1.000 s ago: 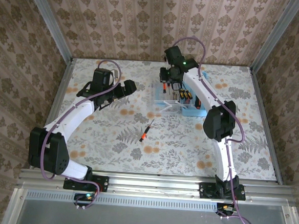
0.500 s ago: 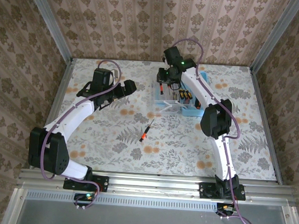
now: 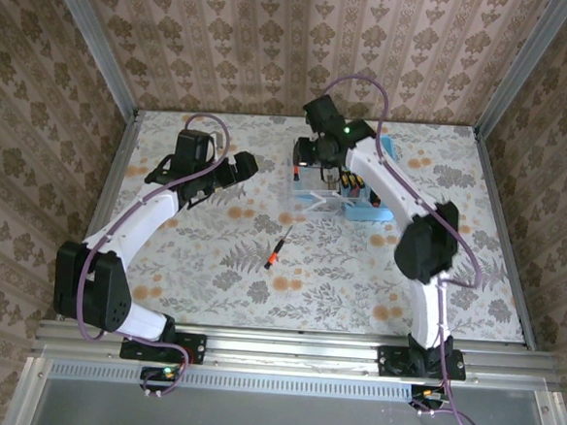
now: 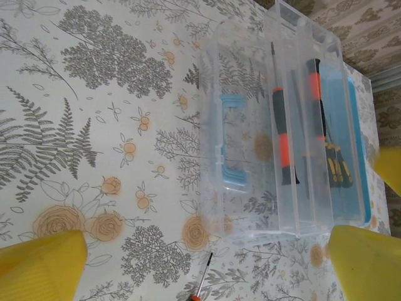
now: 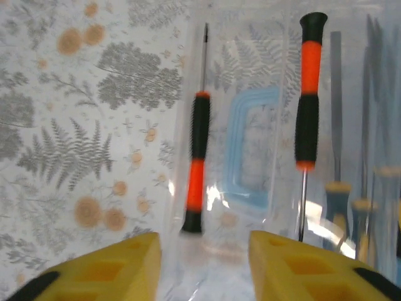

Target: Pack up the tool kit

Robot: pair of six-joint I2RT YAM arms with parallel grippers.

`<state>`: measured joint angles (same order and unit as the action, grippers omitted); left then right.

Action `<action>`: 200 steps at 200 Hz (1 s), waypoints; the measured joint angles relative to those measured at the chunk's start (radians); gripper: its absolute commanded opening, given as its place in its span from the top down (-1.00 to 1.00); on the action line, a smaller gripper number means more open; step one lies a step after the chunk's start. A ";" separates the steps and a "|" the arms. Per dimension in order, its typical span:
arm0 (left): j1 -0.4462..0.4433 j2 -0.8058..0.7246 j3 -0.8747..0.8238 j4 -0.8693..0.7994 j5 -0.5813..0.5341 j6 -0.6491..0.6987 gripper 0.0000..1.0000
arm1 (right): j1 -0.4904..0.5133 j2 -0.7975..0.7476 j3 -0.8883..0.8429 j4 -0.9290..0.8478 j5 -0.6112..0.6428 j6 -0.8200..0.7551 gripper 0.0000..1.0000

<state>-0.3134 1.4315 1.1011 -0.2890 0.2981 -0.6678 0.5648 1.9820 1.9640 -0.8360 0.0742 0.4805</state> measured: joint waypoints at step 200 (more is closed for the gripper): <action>0.181 -0.032 0.000 -0.013 -0.060 0.002 -1.00 | 0.435 0.066 -0.541 0.278 0.237 0.597 0.02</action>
<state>-0.1322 1.3998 1.1011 -0.3016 0.2382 -0.6655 0.9997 2.0483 1.4235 -0.5583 0.3111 1.0779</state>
